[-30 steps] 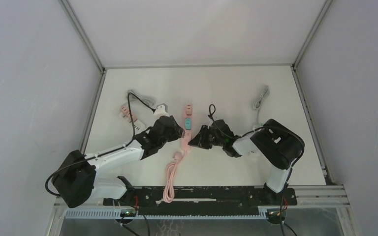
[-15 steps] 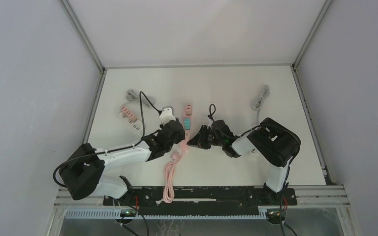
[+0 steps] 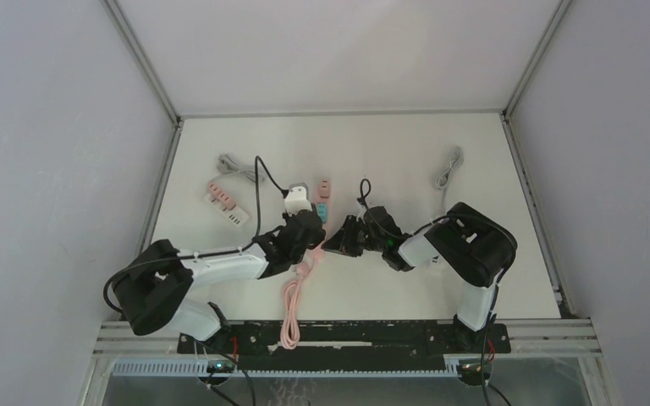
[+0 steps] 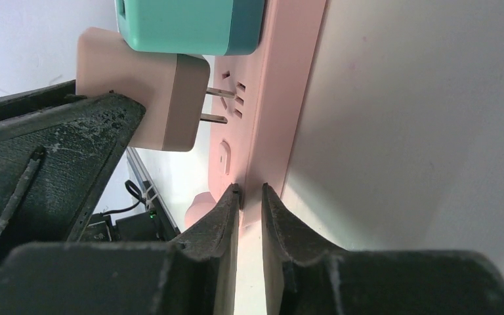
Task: Insert the plug
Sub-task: Insert the plug into the socket.
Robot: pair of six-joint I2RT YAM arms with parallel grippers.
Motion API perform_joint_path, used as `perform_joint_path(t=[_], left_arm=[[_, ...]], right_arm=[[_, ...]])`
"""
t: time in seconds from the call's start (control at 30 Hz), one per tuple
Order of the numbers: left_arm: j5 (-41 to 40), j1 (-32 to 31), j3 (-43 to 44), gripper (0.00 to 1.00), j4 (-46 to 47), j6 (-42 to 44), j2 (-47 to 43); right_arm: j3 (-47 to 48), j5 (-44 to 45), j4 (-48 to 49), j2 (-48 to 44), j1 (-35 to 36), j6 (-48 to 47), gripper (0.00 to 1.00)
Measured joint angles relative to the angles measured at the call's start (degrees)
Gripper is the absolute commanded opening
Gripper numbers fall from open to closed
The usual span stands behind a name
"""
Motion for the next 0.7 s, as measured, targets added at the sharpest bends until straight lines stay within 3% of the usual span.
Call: perform_joint_path(t=[0.7], left_arm=[[-3.2,-2.2,0.3,0.0,3.8,5.5,2.6]], right_arm=[[0.0,-0.1,0.1,0.0,0.0,0.0,0.23]])
